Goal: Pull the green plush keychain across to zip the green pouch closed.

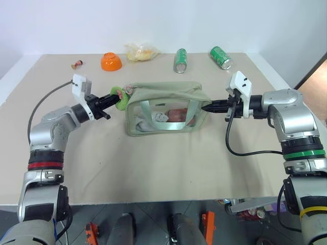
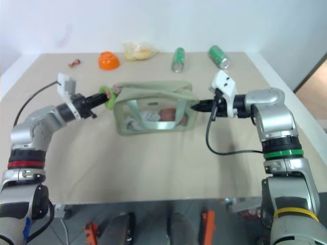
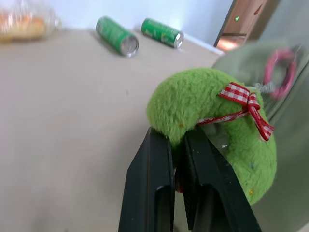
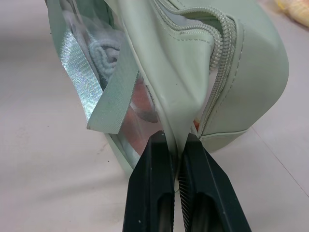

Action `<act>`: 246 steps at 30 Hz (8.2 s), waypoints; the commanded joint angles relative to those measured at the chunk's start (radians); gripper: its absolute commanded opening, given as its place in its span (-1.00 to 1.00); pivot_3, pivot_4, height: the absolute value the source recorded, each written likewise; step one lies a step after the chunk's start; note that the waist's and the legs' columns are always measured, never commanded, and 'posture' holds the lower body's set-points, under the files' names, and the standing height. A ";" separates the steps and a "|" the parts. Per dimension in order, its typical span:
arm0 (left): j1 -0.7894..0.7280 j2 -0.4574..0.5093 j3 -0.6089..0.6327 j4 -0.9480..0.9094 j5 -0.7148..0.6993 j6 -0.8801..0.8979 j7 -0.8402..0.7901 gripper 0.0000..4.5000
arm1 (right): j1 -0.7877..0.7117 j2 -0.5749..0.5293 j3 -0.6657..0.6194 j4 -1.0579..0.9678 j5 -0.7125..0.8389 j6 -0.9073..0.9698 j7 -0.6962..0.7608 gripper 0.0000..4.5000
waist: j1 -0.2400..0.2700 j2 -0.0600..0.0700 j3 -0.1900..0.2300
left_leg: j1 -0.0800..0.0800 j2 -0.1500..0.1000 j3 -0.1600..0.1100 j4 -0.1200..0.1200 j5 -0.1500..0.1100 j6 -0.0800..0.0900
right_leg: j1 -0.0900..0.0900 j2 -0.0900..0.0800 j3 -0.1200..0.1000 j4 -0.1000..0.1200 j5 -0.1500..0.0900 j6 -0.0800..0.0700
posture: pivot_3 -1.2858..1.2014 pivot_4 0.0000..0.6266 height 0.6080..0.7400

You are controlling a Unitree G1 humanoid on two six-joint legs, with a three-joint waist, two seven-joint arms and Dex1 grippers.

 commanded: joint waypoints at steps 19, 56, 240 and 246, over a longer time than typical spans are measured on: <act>-0.344 -0.044 -0.253 0.079 0.244 -0.306 -0.170 -0.77 | 0.015 -0.011 -0.016 -0.029 0.003 0.003 -0.017 -1.00 | -0.001 0.000 0.000 | 0.000 0.000 0.001 0.001 0.000 0.000 | 0.000 0.000 0.002 0.000 0.000 0.001 | 0.03 -0.52 1.00; -0.735 -0.059 -0.317 0.594 0.463 -0.601 -0.401 0.97 | 0.033 0.021 -0.009 -0.075 0.017 0.026 -0.049 -1.00 | -0.011 0.000 0.000 | -0.001 0.000 0.003 0.001 0.000 0.000 | -0.003 0.001 0.004 0.001 0.000 0.001 | 0.03 -0.52 1.00; 0.218 0.010 -0.029 -0.351 -0.108 0.088 -0.070 -1.00 | -0.064 -0.236 0.014 0.169 -0.223 -0.259 -0.323 -0.99 | -0.002 -0.002 0.000 | 0.000 0.000 0.004 -0.002 0.000 0.001 | -0.007 0.001 0.006 0.010 -0.006 -0.003 | 0.03 -0.52 1.00; 0.230 0.012 -0.027 -0.365 -0.120 0.096 -0.053 -1.00 | 0.038 -0.159 0.057 0.242 -0.285 -0.403 -0.468 -0.99 | -0.002 -0.002 0.000 | 0.001 -0.001 0.004 -0.002 0.000 0.001 | -0.007 0.001 0.006 0.010 -0.005 -0.003 | 0.03 -0.52 1.00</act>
